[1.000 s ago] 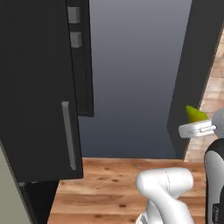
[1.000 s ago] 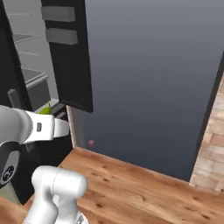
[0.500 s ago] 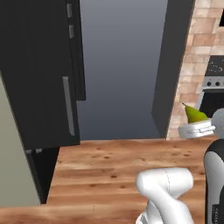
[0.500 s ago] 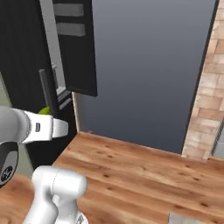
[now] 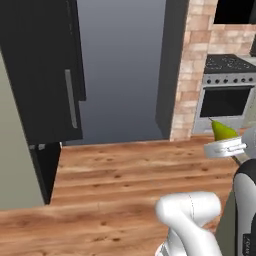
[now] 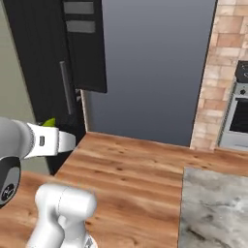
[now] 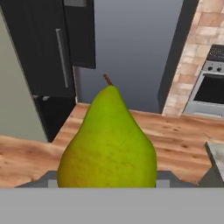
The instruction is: Pick up the pear and orange from the fridge and place one fruit on each plate on the dining counter.
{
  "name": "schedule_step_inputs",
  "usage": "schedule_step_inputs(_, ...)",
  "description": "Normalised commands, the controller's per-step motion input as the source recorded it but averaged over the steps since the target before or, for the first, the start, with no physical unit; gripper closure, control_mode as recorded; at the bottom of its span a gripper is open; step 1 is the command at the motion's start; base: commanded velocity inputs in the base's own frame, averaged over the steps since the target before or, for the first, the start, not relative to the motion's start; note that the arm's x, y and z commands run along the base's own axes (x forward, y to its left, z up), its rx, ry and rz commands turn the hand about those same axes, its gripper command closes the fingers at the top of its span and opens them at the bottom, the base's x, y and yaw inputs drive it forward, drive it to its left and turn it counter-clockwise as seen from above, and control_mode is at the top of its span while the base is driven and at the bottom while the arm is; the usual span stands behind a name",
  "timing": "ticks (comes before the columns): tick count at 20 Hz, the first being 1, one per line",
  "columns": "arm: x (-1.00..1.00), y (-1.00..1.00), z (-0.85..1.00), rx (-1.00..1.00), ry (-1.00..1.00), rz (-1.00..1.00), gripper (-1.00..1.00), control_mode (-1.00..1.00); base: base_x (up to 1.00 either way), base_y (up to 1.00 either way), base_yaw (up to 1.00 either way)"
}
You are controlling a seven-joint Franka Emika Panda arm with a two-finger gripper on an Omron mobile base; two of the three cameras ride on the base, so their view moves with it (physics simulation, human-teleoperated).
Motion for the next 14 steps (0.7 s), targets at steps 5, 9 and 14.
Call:
schedule_step_inputs(5, 0.00, 0.00, 0.00, 0.00, 0.00, 0.00, 1.00, 1.00, -1.00, -0.15, -0.22)
schedule_step_inputs(9, 0.00, 0.00, 0.00, 0.00, 0.00, 0.00, 1.00, 1.00, -1.00, -0.02, -0.21)
schedule_step_inputs(14, 0.00, 0.00, 0.00, 0.00, 0.00, 0.00, 1.00, 1.00, -1.00, -0.05, -0.22)
